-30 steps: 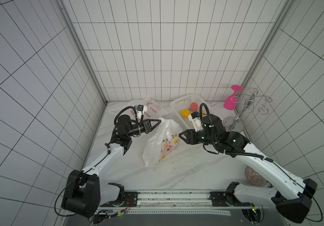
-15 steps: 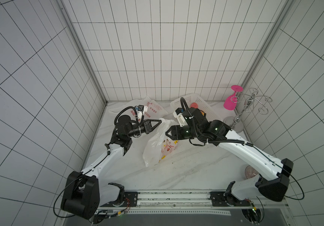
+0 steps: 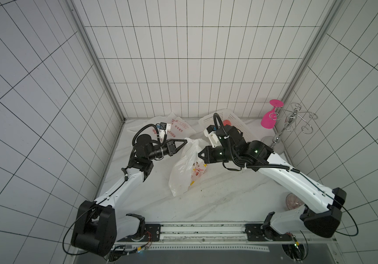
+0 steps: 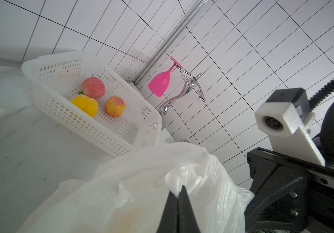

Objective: Place the peach into a plastic bag & tie a knot
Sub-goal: Tie the plastic bag at the center of the board.

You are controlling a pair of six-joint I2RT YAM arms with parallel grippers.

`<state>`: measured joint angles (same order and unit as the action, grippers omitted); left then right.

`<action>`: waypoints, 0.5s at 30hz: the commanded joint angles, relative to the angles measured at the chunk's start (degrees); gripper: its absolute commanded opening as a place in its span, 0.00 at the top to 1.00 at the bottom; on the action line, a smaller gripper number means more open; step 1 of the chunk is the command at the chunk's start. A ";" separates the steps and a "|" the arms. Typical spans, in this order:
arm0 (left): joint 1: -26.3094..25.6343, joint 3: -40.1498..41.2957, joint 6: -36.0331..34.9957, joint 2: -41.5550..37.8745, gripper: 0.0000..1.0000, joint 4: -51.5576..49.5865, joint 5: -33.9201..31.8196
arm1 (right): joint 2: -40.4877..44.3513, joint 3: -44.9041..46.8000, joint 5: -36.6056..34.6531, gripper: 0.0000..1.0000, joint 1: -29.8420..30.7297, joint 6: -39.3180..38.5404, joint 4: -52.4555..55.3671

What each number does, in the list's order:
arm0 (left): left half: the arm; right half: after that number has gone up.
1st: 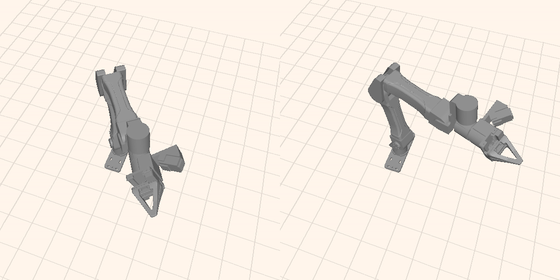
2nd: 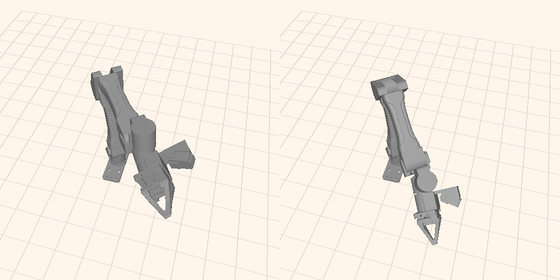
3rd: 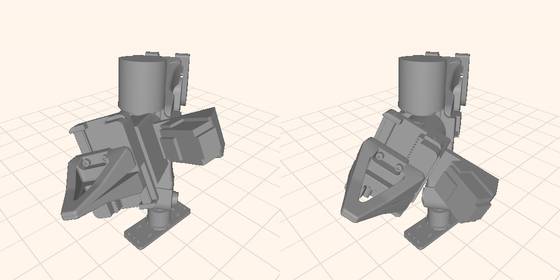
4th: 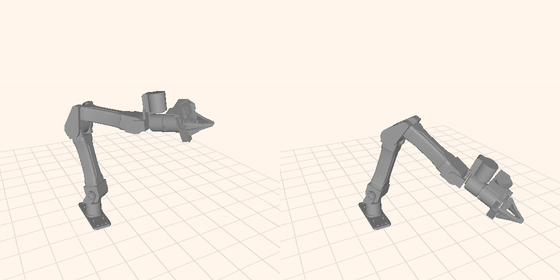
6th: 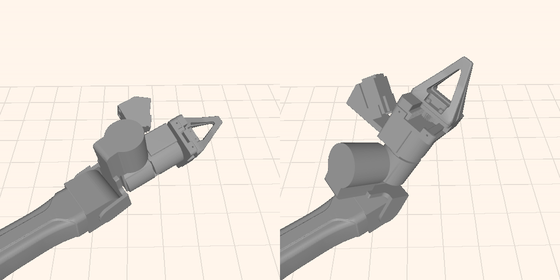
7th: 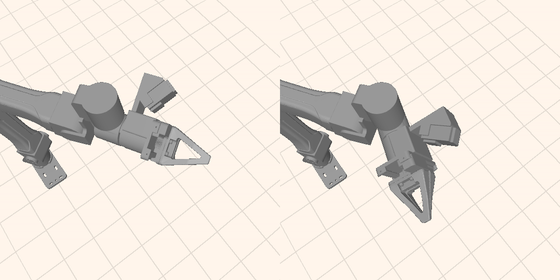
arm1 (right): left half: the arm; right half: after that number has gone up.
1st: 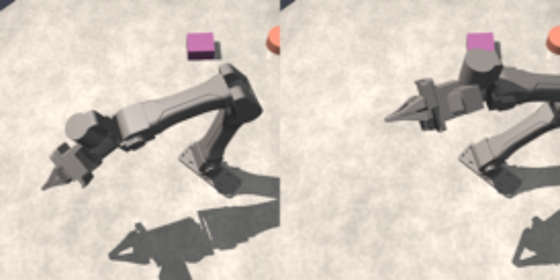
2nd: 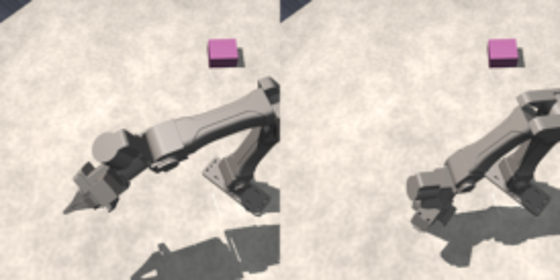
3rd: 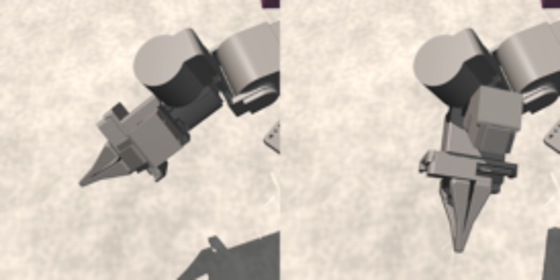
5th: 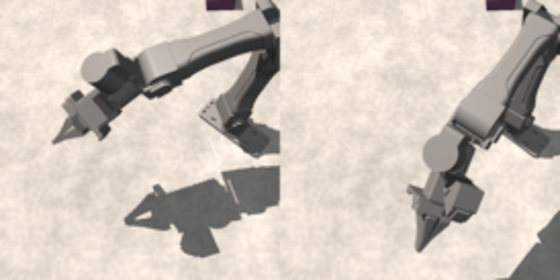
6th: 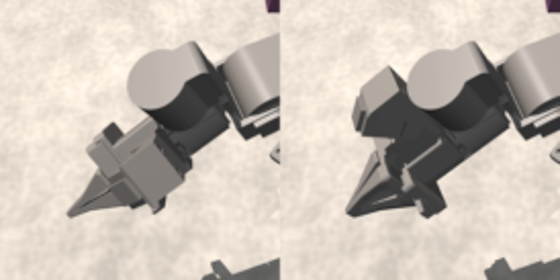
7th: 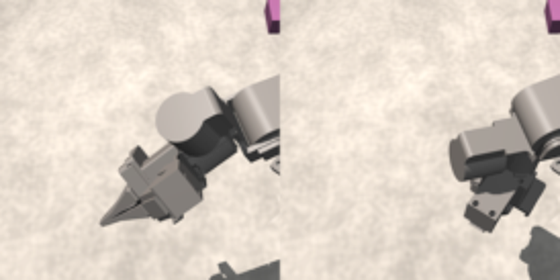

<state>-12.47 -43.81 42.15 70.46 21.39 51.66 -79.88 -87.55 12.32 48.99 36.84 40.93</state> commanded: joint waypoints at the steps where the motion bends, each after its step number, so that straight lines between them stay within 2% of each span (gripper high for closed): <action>1: 3.61 -0.83 -0.10 -2.12 1.00 -4.26 -1.46 | 5.34 5.28 2.21 1.00 -3.46 0.57 -0.83; 8: 9.76 -0.95 -5.52 -4.99 1.00 -19.02 -3.80 | 12.79 23.07 4.90 1.00 -15.52 -0.90 3.80; 13: 14.83 -0.30 -9.65 -6.63 1.00 -26.74 -4.23 | 13.96 32.24 0.79 1.00 -21.84 -2.47 1.54; 15: 16.87 -0.83 -11.91 -7.06 1.00 -31.41 -6.93 | 14.17 34.42 -0.59 1.00 -24.62 -1.95 1.34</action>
<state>-0.19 -43.81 34.74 64.93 -3.31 52.62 -67.20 -58.39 18.02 28.77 34.98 37.01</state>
